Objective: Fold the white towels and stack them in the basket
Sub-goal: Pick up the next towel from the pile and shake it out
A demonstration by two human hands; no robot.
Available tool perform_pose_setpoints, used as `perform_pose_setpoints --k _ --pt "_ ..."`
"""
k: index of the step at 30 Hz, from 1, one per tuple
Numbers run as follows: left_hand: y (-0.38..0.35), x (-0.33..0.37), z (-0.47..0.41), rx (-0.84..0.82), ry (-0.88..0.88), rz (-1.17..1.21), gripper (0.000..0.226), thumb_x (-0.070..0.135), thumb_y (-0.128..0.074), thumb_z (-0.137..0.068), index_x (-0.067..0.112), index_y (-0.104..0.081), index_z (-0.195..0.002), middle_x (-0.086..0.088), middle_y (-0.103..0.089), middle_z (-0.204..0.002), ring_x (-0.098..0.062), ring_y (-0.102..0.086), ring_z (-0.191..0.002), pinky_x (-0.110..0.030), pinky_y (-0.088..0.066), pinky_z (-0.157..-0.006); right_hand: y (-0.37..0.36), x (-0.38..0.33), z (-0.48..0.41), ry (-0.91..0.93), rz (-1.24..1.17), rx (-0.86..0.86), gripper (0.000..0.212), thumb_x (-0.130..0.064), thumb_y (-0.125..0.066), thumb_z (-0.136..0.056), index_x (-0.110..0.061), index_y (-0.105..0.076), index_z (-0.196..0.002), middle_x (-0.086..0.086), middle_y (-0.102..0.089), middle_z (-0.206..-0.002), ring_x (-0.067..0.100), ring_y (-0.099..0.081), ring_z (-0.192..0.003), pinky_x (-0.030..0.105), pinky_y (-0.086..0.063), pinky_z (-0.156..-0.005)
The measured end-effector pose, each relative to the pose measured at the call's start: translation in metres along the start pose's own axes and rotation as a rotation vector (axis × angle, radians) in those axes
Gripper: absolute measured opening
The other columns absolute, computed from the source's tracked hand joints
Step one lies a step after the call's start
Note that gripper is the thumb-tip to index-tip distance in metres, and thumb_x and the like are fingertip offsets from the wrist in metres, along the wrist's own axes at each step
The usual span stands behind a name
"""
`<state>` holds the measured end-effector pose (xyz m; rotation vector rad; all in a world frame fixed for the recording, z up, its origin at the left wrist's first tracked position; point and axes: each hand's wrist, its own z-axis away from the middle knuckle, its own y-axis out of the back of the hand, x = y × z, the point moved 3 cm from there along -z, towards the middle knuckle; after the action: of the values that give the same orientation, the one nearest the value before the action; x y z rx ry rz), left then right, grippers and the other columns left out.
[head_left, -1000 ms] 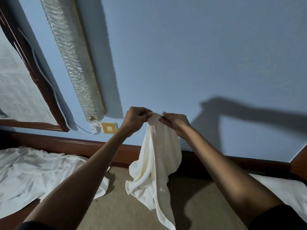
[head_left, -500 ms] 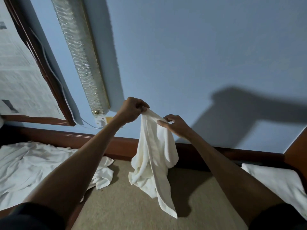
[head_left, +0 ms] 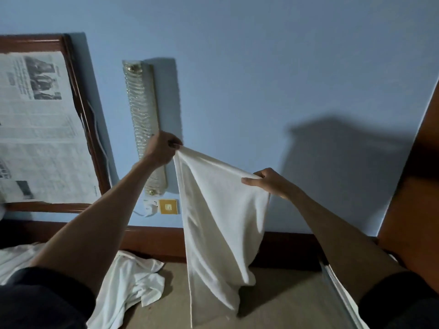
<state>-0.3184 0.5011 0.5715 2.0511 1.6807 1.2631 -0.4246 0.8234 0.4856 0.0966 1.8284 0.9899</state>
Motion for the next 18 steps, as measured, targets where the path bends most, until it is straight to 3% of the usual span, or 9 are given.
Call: perform_pose_setpoints --k 4,8,10,12,15,16,18 --pt "0.035 -0.02 0.014 0.136 0.128 -0.079 0.031 0.008 -0.058 -0.089 0.024 -0.082 -0.1 -0.007 -0.078 -0.104 -0.037 -0.066 -0.103 -0.038 -0.05 -0.086 0.02 -0.004 0.022 -0.045 0.127 0.027 0.068 -0.055 -0.08 -0.076 -0.025 -0.02 -0.062 -0.004 -0.022 -0.061 0.015 -0.022 -0.057 0.037 -0.014 -0.06" --pt "0.064 -0.045 0.025 0.212 0.227 0.009 0.03 0.004 -0.061 -0.085 0.02 -0.082 -0.099 -0.012 -0.078 -0.085 -0.034 -0.07 -0.1 -0.043 -0.056 -0.09 0.048 0.002 0.037 -0.116 0.201 0.102 0.066 -0.061 -0.082 -0.069 -0.021 -0.031 -0.055 -0.002 -0.029 -0.057 0.016 -0.032 -0.057 0.035 -0.02 -0.062" --pt "0.074 -0.057 0.029 0.252 0.265 0.082 0.03 0.0 -0.061 -0.083 0.014 -0.082 -0.099 -0.015 -0.078 -0.089 -0.033 -0.069 -0.104 -0.042 -0.056 -0.092 0.06 0.007 0.042 -0.146 0.236 0.132 0.069 -0.067 -0.081 -0.064 -0.02 -0.031 -0.054 0.0 -0.029 -0.056 0.016 -0.03 -0.056 0.035 -0.019 -0.061" --pt "0.081 -0.064 0.037 0.312 0.292 0.127 0.031 -0.003 -0.057 -0.085 0.009 -0.082 -0.101 -0.017 -0.078 -0.096 -0.034 -0.067 -0.108 -0.041 -0.055 -0.093 0.067 0.008 0.048 -0.185 0.26 0.152 0.069 -0.061 -0.082 -0.072 -0.021 -0.029 -0.052 0.0 -0.03 -0.055 0.017 -0.03 -0.055 0.035 -0.018 -0.06" --pt "0.089 -0.069 0.048 0.389 0.32 0.141 0.034 -0.008 -0.053 -0.086 0.002 -0.08 -0.102 -0.02 -0.076 -0.104 -0.038 -0.066 -0.106 -0.04 -0.055 -0.088 0.071 0.004 0.056 -0.232 0.377 0.186 0.064 -0.058 -0.077 -0.081 -0.017 -0.037 -0.053 -0.001 -0.042 -0.054 0.019 -0.043 -0.056 0.034 -0.025 -0.059" --pt "0.093 -0.072 0.051 0.406 0.34 0.143 0.035 -0.01 -0.051 -0.085 0.002 -0.08 -0.103 -0.021 -0.076 -0.105 -0.039 -0.065 -0.106 -0.04 -0.055 -0.089 0.072 0.003 0.059 -0.241 0.456 0.18 0.062 -0.062 -0.073 -0.083 -0.016 -0.043 -0.055 -0.001 -0.048 -0.057 0.021 -0.051 -0.062 0.034 -0.031 -0.061" --pt "0.104 -0.082 0.053 0.439 0.393 0.158 0.038 -0.011 -0.05 -0.083 0.001 -0.079 -0.104 -0.023 -0.075 -0.107 -0.042 -0.062 -0.109 -0.042 -0.054 -0.093 0.075 0.002 0.067 -0.277 0.655 0.166 0.058 -0.075 -0.061 -0.084 -0.019 -0.058 -0.069 0.0 -0.062 -0.076 0.024 -0.065 -0.089 0.037 -0.043 -0.082"
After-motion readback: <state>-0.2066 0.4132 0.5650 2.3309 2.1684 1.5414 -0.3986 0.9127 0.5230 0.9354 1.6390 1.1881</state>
